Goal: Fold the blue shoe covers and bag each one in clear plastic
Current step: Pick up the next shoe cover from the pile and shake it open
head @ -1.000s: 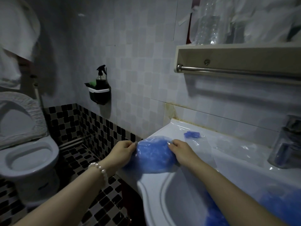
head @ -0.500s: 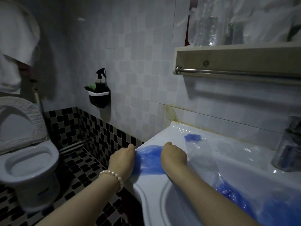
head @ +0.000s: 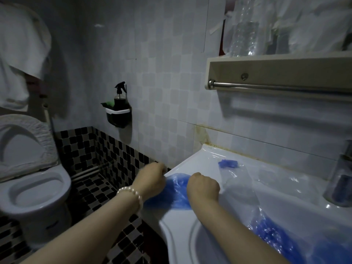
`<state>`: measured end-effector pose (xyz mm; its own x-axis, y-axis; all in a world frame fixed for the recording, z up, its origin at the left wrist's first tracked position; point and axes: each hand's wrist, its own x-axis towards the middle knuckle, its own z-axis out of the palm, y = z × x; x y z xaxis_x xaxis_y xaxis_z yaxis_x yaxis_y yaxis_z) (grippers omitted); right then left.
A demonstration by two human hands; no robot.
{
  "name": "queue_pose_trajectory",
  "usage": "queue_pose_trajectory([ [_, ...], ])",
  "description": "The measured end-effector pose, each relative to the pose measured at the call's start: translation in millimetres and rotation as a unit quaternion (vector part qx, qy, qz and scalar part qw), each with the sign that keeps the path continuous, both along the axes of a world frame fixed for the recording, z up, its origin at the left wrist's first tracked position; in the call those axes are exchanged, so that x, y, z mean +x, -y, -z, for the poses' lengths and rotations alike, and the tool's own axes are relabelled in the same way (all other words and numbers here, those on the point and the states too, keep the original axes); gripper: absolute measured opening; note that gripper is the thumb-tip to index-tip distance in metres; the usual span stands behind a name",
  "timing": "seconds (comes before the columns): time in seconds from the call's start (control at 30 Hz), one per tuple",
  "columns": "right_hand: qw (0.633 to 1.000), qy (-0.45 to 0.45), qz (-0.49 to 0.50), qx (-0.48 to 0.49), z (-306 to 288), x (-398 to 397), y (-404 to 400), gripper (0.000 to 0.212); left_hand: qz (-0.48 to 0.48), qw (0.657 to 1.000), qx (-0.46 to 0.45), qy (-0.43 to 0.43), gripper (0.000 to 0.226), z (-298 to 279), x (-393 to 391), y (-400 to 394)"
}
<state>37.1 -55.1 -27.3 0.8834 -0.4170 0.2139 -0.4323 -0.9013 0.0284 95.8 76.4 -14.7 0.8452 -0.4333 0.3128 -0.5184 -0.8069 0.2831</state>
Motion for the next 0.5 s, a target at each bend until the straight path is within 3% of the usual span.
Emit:
queue_pose_trajectory([
  [0.07, 1.000, 0.003, -0.002, 0.012, -1, -3, 1, 0.025, 0.046, 0.983, -0.046, -0.170, 0.030, -8, 3, 13],
  [0.1, 1.000, 0.007, -0.001, 0.022, -1, -5, 2, 0.025, 0.059, 0.977, -0.019, -0.205, 0.037, -11, 6, 17],
  [0.2, 0.998, 0.017, -0.011, 0.056, -2, -12, 6, 0.027, 0.053, 0.966, 0.074, -0.240, 0.040, -15, 10, 21],
  [0.33, 0.976, 0.066, -0.013, 0.206, -10, -13, 28, 0.028, 0.055, 0.968, 0.006, -0.245, 0.026, -16, 10, 21],
  [0.4, 0.918, 0.182, -0.040, 0.349, -14, -7, 46, 0.019, 0.062, 0.975, -0.099, -0.189, 0.016, -23, 7, 20],
  [0.43, 0.873, 0.260, -0.066, 0.408, -17, -6, 54, 0.019, 0.058, 0.985, -0.131, -0.098, 0.019, -27, 5, 18],
  [0.47, 0.825, 0.340, -0.100, 0.440, -20, -8, 60, 0.029, 0.058, 0.988, -0.137, 0.048, 0.019, -30, 3, 17],
  [0.5, 0.790, 0.399, -0.141, 0.445, -25, -12, 64, 0.039, 0.072, 0.969, -0.133, 0.197, 0.014, -32, 1, 16],
])
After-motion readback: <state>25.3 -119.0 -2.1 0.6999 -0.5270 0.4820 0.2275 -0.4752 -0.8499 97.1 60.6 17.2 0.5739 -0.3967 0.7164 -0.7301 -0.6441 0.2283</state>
